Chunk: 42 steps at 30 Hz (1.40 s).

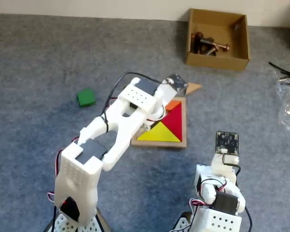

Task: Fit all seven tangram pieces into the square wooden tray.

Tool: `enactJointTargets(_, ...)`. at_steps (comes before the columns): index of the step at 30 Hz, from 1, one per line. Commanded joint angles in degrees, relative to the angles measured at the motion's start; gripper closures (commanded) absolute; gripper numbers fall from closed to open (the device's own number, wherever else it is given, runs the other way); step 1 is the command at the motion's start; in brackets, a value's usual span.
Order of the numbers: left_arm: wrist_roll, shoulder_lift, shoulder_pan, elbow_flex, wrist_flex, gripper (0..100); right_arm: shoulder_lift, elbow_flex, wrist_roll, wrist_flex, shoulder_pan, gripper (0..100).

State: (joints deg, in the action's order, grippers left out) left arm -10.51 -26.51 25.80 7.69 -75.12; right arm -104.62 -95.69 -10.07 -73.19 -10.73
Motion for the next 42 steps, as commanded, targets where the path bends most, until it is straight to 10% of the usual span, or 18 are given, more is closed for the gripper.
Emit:
enactJointTargets(1,-0.3,3.6,-0.3,1.9,0.7,100,-0.6,-6.3,0.4,1.7,-0.7,98.9)
enactJointTargets(42,-0.2,3.6,-0.2,-3.1,7.7,100,-0.6,-6.3,0.4,1.7,-0.7,98.9)
